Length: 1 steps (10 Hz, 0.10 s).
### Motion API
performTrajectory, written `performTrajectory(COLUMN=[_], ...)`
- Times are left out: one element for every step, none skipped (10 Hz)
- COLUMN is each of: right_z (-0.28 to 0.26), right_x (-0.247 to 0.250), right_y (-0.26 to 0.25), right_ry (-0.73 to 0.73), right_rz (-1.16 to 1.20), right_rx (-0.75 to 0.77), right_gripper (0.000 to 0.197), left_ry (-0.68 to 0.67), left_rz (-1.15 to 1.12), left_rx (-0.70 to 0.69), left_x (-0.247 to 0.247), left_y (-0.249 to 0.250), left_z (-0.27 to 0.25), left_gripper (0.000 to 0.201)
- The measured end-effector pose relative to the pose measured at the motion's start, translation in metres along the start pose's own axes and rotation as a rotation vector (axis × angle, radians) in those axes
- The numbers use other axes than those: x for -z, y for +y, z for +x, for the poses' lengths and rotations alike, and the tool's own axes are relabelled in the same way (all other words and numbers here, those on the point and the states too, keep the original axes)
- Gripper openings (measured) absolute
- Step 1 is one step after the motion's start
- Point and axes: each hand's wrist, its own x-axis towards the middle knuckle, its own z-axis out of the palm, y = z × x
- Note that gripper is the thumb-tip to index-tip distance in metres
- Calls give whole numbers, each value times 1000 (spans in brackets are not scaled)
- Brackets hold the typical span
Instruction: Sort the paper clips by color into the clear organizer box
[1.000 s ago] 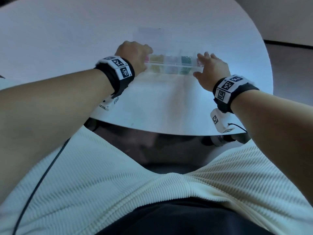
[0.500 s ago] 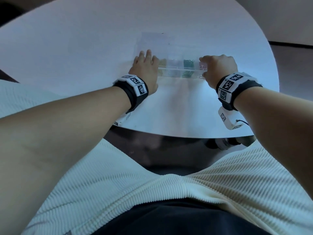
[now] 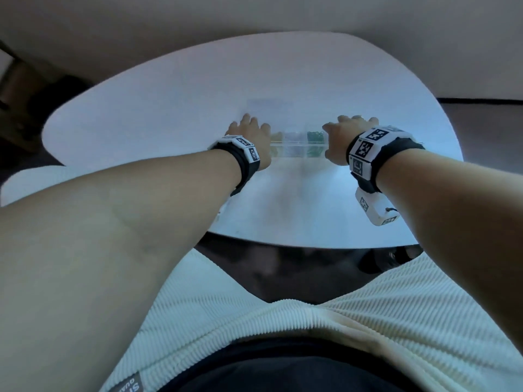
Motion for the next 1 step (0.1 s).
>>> performTrajectory(right_z=[-18], right_x=[5], right_y=[-7], right_ry=[-7], right_rz=[-16], right_rx=[51], right_gripper=[41], left_ry=[125], left_rz=[59], left_rx=[-26], left_x=[14], left_y=[-5], left_z=[-8], left_gripper=[54])
